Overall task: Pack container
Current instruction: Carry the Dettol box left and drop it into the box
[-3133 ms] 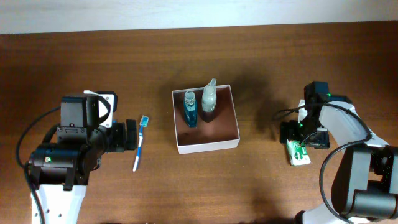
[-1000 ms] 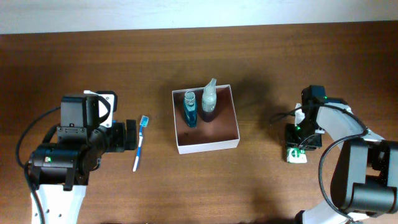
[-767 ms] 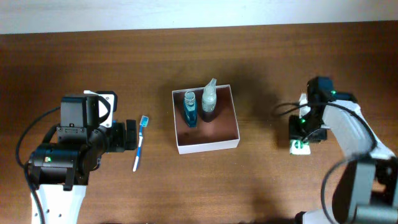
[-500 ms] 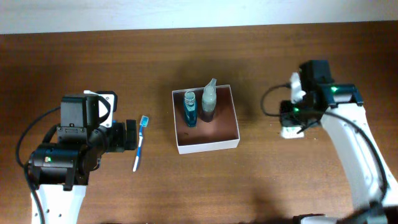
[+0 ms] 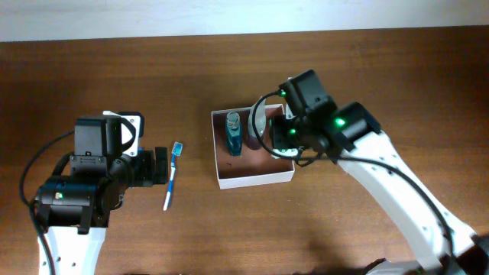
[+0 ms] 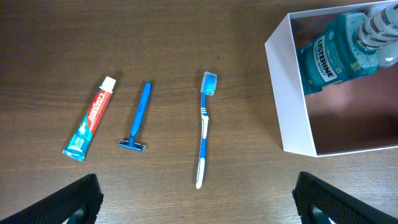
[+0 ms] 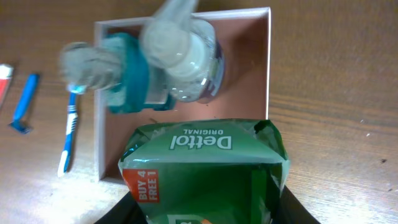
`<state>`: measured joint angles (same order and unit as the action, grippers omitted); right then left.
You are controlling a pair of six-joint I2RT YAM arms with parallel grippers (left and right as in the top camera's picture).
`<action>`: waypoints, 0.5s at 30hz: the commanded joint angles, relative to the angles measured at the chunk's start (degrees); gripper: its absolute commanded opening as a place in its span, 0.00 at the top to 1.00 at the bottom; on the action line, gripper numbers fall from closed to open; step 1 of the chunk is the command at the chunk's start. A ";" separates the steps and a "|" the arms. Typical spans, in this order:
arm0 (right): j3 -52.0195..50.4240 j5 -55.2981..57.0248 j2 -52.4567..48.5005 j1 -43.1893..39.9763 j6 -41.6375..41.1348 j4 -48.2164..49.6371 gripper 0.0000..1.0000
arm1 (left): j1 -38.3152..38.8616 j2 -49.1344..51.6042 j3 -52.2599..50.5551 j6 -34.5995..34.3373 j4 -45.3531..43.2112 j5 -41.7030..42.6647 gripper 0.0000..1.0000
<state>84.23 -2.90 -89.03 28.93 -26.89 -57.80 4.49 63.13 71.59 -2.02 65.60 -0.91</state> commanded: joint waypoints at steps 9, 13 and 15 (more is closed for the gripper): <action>0.59 0.11 -12.41 0.15 -2.25 3.93 0.95 | -0.02 -0.09 0.66 -0.52 0.02 -0.57 0.01; 0.59 0.50 -14.23 0.15 -2.12 4.96 0.77 | -0.04 -0.09 0.66 -0.52 0.07 -0.59 0.01; 0.59 0.76 -14.23 0.02 -2.12 4.96 0.70 | -0.04 -0.09 0.66 -0.52 0.04 -0.59 0.01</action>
<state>84.23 -2.92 -103.24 28.93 -28.58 -53.19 4.49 63.13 71.59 -2.04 65.60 -0.91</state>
